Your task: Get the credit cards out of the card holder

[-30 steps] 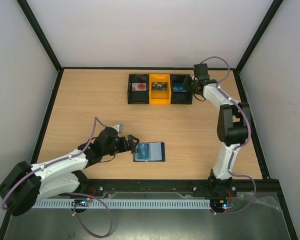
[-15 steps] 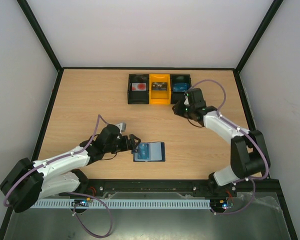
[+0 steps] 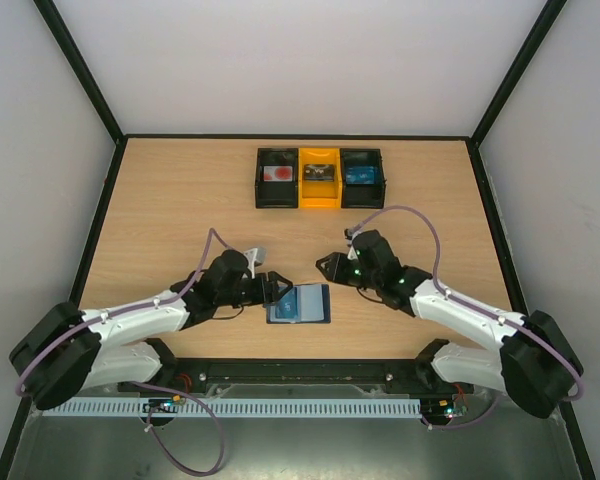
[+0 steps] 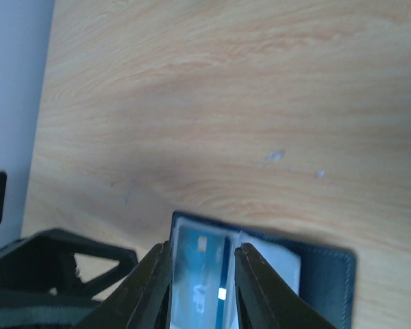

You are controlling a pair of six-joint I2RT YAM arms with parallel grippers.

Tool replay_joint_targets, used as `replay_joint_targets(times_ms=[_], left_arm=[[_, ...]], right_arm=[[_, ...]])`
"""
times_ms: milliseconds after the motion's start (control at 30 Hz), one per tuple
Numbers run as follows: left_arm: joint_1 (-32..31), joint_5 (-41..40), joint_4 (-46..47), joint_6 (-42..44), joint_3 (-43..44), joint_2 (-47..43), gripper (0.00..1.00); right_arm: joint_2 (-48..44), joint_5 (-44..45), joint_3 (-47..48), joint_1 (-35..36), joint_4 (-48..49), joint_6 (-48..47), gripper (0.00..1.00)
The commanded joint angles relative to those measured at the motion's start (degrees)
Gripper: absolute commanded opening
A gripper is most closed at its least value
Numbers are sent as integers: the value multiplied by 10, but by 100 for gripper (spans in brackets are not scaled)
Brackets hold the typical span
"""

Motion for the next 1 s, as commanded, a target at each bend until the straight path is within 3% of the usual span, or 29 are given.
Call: replay_joint_targets(times_ms=[0, 267, 400, 567, 967], left_arm=[[-8, 7, 55, -10, -1, 19, 66], [-9, 2, 102, -11, 0, 76, 61], [-9, -18, 99, -9, -1, 107, 45], [-9, -30, 98, -6, -25, 113, 35], [-9, -60, 60, -1, -61, 68, 30]], right_arm=[[-44, 39, -36, 44, 52, 61, 26], [-58, 55, -88, 101, 109, 98, 23], [-44, 53, -114, 114, 150, 114, 22], [-33, 56, -133, 124, 176, 117, 21], [38, 62, -144, 153, 224, 117, 21]])
